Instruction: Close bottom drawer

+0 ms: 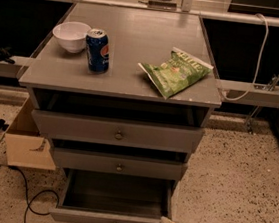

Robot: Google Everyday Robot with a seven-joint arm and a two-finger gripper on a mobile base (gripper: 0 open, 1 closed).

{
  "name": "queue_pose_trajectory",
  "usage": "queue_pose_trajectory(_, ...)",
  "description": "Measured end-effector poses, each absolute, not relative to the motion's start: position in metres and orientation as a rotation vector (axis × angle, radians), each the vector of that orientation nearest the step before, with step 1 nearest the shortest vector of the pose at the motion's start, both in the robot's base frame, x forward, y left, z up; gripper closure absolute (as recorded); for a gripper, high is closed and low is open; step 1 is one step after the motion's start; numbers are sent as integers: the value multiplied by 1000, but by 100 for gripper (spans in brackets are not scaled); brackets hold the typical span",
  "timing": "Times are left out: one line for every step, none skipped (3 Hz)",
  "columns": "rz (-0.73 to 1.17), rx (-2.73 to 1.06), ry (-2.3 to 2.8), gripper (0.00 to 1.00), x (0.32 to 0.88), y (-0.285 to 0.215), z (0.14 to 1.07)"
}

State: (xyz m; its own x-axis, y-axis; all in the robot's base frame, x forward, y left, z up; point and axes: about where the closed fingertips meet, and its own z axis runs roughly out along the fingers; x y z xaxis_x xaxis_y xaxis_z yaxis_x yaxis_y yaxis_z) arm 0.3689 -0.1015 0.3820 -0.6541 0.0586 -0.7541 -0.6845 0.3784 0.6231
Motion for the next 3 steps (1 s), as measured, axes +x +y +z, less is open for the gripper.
queue_pose_trajectory(1333,-539,1929,0,369,-101,382)
queue_pose_trajectory(1359,-529,1903,0,368,-96,384)
queue_pose_trajectory(1391,-484,1889,0,358,-88,374)
